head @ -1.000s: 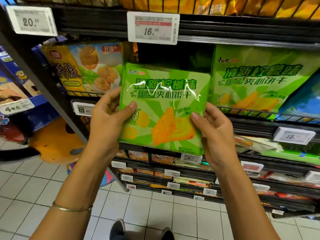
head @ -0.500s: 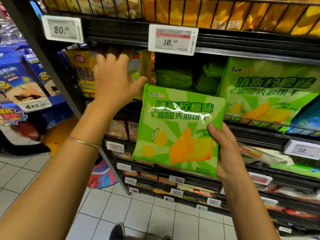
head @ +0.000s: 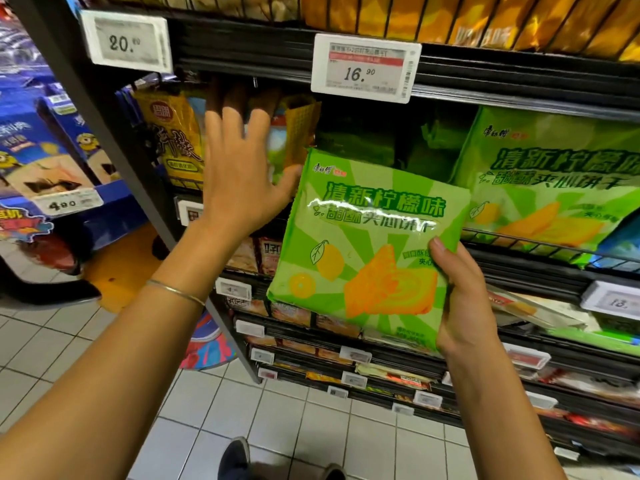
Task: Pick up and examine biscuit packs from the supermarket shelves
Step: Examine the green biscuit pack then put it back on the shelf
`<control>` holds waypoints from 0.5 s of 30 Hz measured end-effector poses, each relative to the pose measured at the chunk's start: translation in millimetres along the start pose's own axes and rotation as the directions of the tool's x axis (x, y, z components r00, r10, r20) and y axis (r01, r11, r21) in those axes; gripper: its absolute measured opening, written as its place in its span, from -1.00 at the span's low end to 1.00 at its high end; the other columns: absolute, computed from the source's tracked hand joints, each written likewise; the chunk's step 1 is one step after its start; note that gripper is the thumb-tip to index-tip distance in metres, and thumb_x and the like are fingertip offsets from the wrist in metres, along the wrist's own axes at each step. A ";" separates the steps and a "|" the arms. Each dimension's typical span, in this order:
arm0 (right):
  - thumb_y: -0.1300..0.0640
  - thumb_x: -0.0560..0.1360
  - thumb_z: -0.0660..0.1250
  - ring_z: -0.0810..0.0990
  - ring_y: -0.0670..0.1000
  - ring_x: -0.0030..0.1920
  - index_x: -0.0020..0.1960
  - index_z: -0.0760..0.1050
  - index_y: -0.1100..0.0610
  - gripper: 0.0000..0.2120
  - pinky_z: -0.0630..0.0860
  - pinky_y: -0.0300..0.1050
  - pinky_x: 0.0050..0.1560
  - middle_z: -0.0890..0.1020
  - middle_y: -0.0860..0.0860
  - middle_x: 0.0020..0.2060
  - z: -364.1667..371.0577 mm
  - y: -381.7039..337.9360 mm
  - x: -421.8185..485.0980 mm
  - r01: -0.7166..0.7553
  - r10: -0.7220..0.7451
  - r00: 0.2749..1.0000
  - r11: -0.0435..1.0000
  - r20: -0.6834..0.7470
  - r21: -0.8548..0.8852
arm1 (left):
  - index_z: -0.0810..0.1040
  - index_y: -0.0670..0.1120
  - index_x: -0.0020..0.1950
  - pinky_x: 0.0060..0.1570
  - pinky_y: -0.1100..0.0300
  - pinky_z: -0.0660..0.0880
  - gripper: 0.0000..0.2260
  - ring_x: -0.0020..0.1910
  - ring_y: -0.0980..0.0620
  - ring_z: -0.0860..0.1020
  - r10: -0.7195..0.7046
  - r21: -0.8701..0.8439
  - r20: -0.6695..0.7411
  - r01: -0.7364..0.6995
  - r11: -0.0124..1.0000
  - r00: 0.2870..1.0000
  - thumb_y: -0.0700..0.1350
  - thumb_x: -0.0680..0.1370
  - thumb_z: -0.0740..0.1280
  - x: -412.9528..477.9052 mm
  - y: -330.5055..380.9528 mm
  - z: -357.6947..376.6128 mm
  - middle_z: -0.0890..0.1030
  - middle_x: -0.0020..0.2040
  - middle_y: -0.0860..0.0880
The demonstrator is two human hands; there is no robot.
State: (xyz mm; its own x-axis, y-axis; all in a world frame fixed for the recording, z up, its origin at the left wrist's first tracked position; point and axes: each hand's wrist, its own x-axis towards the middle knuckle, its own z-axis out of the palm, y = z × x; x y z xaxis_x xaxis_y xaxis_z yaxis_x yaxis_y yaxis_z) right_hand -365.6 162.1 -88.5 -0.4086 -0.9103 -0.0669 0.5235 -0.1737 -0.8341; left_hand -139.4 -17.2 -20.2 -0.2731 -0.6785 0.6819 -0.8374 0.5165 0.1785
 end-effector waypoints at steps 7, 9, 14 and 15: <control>0.10 0.46 0.44 0.75 0.12 0.07 0.21 0.66 0.08 -0.67 0.69 0.02 -0.09 0.76 0.10 0.08 5.0 3.1 0.4 -0.006 0.008 1.000 0.997 -0.027 0.071 | -0.01 -0.03 0.47 0.51 -0.44 -0.11 -0.27 0.54 -0.66 -0.07 -0.159 -0.125 0.057 0.165 0.978 0.986 0.47 0.57 0.07 -12.9 12.1 20.5 0.01 0.52 -0.62; 0.08 0.44 0.44 0.75 0.13 0.08 0.26 0.62 0.10 -0.61 0.69 0.03 -0.07 0.75 0.10 0.10 6.8 2.6 -0.4 -0.002 0.005 0.999 0.998 -0.042 0.065 | 0.05 -0.06 0.46 0.53 -0.40 -0.07 -0.22 0.55 -0.62 -0.07 -0.196 -0.137 0.101 0.209 0.968 0.975 0.38 0.51 0.32 -6.8 5.3 22.1 0.01 0.54 -0.60; 0.11 0.50 0.41 0.75 0.13 0.08 0.30 0.60 0.13 -0.63 0.69 0.04 -0.07 0.75 0.10 0.09 7.8 0.0 -2.8 -0.012 0.015 0.998 0.998 -0.054 0.062 | 0.15 -0.16 0.43 0.55 -0.34 0.07 -0.14 0.55 -0.60 0.02 -0.184 -0.103 0.163 0.203 0.974 0.969 0.19 0.41 0.59 -0.8 -11.2 18.0 0.10 0.53 -0.58; 0.10 0.50 0.41 0.75 0.14 0.09 0.34 0.58 0.16 -0.58 0.69 0.05 -0.06 0.75 0.12 0.10 8.6 -0.5 -3.8 -0.016 0.020 0.998 0.998 -0.064 0.061 | 0.17 -0.20 0.46 0.55 -0.35 0.07 -0.12 0.56 -0.60 0.02 -0.178 -0.102 0.155 0.195 0.975 0.972 0.19 0.41 0.60 -1.4 -9.3 17.9 0.10 0.53 -0.57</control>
State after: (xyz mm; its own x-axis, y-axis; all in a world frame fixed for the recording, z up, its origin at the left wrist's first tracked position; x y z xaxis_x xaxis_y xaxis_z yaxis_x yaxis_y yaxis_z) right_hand -357.9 162.4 -83.1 -0.4451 -0.8876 -0.1184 0.5746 -0.1817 -0.7980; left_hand -139.7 -30.4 -35.5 -0.1896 -0.8324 0.5207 -0.8221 0.4246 0.3794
